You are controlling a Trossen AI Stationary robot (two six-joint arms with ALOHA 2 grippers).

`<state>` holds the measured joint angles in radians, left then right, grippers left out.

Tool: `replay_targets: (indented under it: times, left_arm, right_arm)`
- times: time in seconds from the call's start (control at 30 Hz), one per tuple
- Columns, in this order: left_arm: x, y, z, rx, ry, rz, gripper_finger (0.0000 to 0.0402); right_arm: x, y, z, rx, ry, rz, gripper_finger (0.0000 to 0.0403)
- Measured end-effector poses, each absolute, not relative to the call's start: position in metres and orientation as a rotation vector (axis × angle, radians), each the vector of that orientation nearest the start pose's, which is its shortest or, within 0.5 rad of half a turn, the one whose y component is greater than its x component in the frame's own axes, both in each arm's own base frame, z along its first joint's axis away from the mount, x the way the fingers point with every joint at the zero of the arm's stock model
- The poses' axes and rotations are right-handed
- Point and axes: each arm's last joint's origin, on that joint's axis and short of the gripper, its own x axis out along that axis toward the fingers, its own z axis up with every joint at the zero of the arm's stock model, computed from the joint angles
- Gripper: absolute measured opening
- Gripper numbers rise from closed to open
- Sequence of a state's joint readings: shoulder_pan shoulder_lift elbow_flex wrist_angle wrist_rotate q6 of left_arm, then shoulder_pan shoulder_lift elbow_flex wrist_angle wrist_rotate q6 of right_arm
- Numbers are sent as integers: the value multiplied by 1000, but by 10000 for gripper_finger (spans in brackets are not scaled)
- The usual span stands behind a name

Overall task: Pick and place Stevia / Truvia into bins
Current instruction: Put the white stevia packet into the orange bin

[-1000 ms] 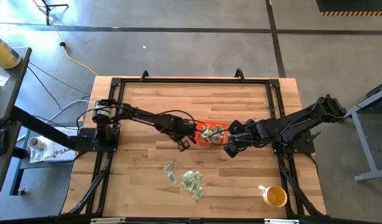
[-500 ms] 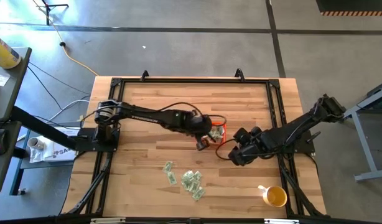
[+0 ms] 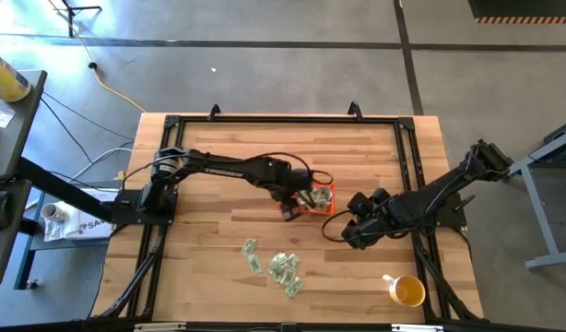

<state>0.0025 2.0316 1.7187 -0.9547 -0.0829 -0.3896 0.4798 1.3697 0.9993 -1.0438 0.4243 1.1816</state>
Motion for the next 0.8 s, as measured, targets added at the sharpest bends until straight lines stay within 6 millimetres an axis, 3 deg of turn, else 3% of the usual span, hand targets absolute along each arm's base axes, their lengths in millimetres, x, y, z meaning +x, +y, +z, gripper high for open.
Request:
replay_targets:
  times: [0.13, 0.3, 0.53, 0.8]
  left_arm:
    - [391, -18, 236, -237, 1431, 399, 256]
    - [374, -44, 232, -265, 1533, 514, 235]
    - [355, -81, 203, -381, 1563, 693, 200]
    - [345, -117, 169, -559, 1517, 669, 187]
  right_arm:
    - [214, 93, 237, 370, 1079, -644, 252]
    - [222, 86, 237, 372, 1068, -612, 252]
    - [231, 82, 239, 377, 1020, -574, 252]
    - [231, 83, 239, 315, 1038, -530, 252]
